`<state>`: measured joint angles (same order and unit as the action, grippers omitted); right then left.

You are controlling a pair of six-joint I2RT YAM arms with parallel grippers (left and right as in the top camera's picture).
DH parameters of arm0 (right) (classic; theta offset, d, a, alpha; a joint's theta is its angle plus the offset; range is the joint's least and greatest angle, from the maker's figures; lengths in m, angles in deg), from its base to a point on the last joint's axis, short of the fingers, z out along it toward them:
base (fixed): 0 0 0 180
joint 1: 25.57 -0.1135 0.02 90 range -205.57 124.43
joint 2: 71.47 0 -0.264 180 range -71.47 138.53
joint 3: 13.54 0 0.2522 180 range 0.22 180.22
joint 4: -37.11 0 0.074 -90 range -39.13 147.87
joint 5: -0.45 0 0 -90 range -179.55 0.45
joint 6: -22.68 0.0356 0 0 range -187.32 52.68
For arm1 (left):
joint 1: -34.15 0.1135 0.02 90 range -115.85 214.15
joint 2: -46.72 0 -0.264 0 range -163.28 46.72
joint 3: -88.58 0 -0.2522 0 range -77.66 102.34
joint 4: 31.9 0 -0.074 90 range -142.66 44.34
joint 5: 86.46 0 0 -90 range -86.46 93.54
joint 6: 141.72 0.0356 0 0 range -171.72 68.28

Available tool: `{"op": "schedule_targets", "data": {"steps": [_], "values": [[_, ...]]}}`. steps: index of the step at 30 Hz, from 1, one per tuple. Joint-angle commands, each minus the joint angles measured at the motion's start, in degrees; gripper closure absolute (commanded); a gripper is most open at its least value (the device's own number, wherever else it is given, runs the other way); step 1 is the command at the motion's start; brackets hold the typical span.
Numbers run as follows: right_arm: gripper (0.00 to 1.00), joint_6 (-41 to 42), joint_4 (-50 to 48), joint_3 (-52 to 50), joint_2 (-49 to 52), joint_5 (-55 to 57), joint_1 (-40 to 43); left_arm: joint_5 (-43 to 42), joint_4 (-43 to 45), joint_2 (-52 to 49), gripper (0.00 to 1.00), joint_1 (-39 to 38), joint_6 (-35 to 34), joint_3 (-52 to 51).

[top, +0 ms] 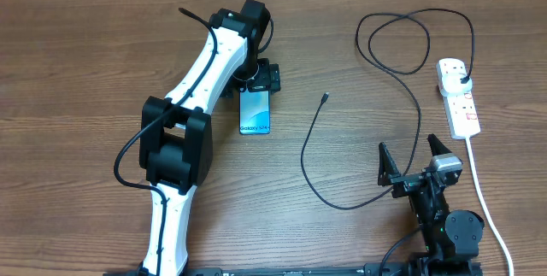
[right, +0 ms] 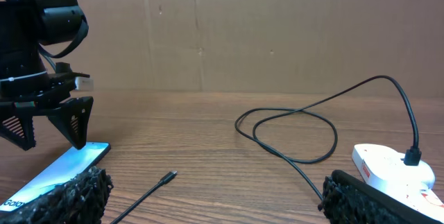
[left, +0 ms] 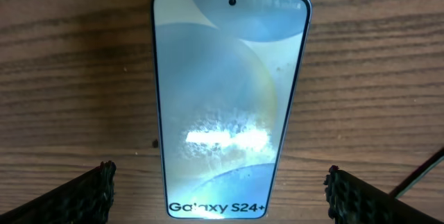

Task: Plug charger to phone and switch on socket
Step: 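Move the left gripper forward over the phone, then lower the left gripper and grasp the phone's bottom edge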

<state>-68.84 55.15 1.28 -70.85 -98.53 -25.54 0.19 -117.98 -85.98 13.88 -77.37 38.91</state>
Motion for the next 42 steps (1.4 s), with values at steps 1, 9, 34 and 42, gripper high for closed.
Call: {"op": "schedule_targets", "data": {"steps": [1,9,34,42], "values": [[0.0,-0.3,-0.3,-0.6,-0.5,0.3,0.4,2.3,1.0,-1.1,0.0,0.0,0.9,-0.5],[0.0,-0.2,-0.3,-0.6,-0.5,0.3,0.4,0.9,3.8,-1.1,0.0,0.0,1.5,-3.0],[0.0,-0.2,-0.3,-0.6,-0.5,0.3,0.4,1.3,8.1,-1.1,0.0,-1.6,0.8,-7.7],[0.0,-0.3,-0.3,-0.6,-0.5,0.3,0.4,2.3,8.1,-1.1,0.0,-1.6,0.9,-7.8]]}}
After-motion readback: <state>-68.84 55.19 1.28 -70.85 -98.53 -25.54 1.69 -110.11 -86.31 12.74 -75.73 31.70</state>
